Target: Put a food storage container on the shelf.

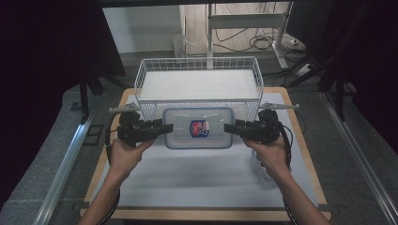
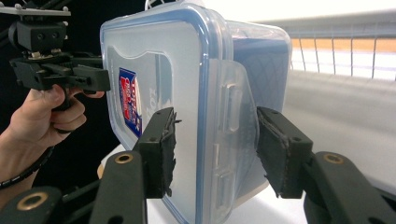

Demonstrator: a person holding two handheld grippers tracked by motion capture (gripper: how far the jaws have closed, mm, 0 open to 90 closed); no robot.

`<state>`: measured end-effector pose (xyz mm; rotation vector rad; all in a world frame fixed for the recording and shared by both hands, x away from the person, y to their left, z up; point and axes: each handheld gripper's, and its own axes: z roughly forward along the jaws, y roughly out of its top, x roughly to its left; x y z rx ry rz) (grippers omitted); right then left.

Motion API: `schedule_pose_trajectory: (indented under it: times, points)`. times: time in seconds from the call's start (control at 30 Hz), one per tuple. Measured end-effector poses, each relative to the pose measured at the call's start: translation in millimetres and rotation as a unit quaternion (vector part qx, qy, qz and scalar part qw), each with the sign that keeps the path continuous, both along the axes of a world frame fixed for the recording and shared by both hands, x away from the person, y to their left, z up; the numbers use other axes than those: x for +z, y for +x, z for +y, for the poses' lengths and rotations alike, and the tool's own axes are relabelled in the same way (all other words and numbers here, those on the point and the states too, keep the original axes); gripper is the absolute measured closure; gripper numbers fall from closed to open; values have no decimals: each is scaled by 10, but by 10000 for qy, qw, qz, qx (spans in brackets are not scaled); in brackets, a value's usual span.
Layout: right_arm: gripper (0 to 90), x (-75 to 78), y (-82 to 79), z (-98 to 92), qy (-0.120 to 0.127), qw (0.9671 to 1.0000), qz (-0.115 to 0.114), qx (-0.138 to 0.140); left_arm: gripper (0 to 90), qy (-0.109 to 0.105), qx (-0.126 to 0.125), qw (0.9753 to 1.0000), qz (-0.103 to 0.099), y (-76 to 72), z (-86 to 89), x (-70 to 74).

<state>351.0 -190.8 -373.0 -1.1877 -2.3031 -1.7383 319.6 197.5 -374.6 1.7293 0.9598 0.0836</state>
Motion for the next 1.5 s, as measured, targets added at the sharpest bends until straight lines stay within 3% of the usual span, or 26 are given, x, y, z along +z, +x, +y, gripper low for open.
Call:
schedule_pose_trajectory:
  times: [0.37, 0.67, 1.07, 1.5]
  points:
    - [493, 284, 222, 64, 36, 9999, -130, -18, 519, -89, 70, 9999, -69, 196, 62, 249]
    - [494, 513, 485, 121, 98, 9997, -194, -90, 518, -262, 145, 9995, -45, 468, 117, 449]
    - [495, 629, 802, 44, 297, 9991, -127, -269, 518, -407, 162, 9990, 106, 857, 48, 571]
    - [495, 711, 1059, 55, 370, 9986, 16, -390, 517, -507, 286, 9981, 208, 1121, 58, 644]
